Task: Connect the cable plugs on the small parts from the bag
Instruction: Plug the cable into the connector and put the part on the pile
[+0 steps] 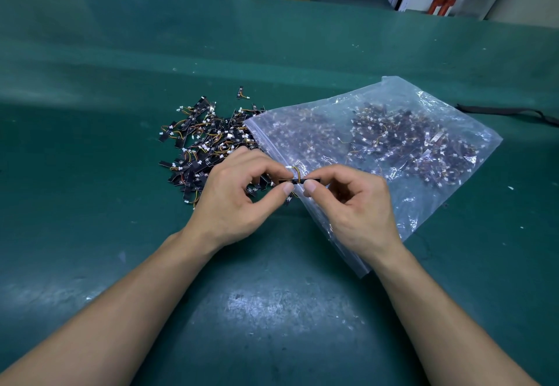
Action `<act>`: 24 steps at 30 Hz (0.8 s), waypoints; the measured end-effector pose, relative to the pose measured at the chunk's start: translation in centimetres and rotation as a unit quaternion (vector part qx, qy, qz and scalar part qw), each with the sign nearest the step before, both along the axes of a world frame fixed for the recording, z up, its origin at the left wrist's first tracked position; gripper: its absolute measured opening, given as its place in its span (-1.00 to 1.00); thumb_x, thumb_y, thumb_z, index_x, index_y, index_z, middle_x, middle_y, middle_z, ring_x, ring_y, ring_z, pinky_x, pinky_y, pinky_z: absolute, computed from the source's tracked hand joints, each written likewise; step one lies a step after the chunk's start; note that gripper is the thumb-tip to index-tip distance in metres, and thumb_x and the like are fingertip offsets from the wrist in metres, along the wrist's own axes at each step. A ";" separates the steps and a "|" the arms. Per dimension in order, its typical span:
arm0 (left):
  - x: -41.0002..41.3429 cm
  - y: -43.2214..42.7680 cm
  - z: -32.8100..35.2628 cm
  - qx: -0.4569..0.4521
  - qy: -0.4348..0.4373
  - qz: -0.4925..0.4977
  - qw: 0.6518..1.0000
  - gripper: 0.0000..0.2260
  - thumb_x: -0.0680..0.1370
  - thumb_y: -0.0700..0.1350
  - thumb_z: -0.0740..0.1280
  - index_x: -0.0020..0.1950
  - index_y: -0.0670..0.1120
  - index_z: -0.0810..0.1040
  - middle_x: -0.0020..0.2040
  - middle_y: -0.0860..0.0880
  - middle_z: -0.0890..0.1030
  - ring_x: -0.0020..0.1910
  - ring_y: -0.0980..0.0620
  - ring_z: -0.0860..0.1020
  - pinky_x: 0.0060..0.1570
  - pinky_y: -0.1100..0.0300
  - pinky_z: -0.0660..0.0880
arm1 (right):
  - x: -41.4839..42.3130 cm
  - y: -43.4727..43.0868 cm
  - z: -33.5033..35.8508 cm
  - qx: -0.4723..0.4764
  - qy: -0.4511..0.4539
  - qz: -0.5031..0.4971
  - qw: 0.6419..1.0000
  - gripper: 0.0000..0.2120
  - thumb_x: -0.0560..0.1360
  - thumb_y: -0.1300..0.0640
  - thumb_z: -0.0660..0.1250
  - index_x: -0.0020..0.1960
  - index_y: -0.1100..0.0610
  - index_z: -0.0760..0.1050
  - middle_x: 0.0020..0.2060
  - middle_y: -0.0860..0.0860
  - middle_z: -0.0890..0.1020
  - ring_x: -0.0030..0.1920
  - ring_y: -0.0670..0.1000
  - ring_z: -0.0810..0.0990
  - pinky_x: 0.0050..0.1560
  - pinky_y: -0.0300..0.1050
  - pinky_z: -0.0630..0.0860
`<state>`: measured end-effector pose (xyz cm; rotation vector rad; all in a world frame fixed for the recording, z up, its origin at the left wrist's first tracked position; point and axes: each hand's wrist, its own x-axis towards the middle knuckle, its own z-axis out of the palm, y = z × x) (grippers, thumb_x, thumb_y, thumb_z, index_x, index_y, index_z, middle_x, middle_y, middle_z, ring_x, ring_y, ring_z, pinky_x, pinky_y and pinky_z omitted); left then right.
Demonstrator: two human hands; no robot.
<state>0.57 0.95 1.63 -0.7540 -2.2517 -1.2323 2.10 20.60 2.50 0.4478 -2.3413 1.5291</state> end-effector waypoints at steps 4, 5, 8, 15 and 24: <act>0.0 0.1 0.0 -0.005 -0.002 0.001 1.000 -0.94 0.53 -0.12 0.44 -0.13 -0.07 0.67 -0.19 0.05 0.65 -0.20 -0.06 0.54 -0.14 0.06 0.46 | -0.1 0.0 0.0 -0.010 -0.007 0.001 1.000 -0.89 0.49 0.15 0.45 -0.16 -0.03 0.67 -0.45 -0.26 0.56 -0.48 -0.17 0.38 -0.37 -0.42 0.28; -0.1 0.1 0.0 -0.009 -0.001 0.004 1.000 -0.93 0.53 -0.15 0.44 -0.15 -0.08 0.66 -0.21 0.04 0.64 -0.21 -0.08 0.53 -0.15 0.03 0.46 | 0.0 -0.1 0.0 -0.011 -0.011 0.001 1.000 -0.89 0.48 0.14 0.45 -0.16 -0.07 0.67 -0.45 -0.23 0.56 -0.48 -0.16 0.37 -0.38 -0.41 0.28; -0.1 0.0 0.1 -0.009 0.006 0.010 1.000 -0.92 0.52 -0.18 0.45 -0.18 -0.09 0.65 -0.23 0.03 0.64 -0.25 -0.08 0.51 -0.18 0.04 0.46 | 0.0 -0.1 0.0 0.000 -0.014 -0.008 1.000 -0.85 0.45 0.11 0.43 -0.11 -0.15 0.65 -0.36 -0.20 0.63 -0.48 -0.14 0.36 -0.39 -0.38 0.29; -0.1 0.0 0.3 0.035 -0.014 0.033 0.999 -0.90 0.50 -0.18 0.45 -0.17 0.01 0.63 -0.22 0.16 0.62 -0.24 -0.04 0.53 -0.20 0.12 0.45 | -0.7 1.2 -0.5 0.181 -0.024 -0.058 0.981 -0.63 0.30 0.04 0.58 0.08 -0.08 0.63 -0.17 -0.25 0.63 -0.35 -0.21 0.50 -0.22 -0.20 0.44; -0.1 -0.1 -0.2 -0.003 -0.026 0.035 0.999 -0.93 0.51 -0.16 0.45 -0.18 -0.05 0.65 -0.23 0.05 0.63 -0.23 -0.03 0.51 -0.12 0.09 0.45 | -1.1 2.4 0.3 0.092 0.004 -0.123 0.988 -0.76 0.34 0.19 0.49 -0.05 -0.07 0.67 -0.24 -0.30 0.65 -0.45 -0.11 0.43 -0.31 -0.42 0.36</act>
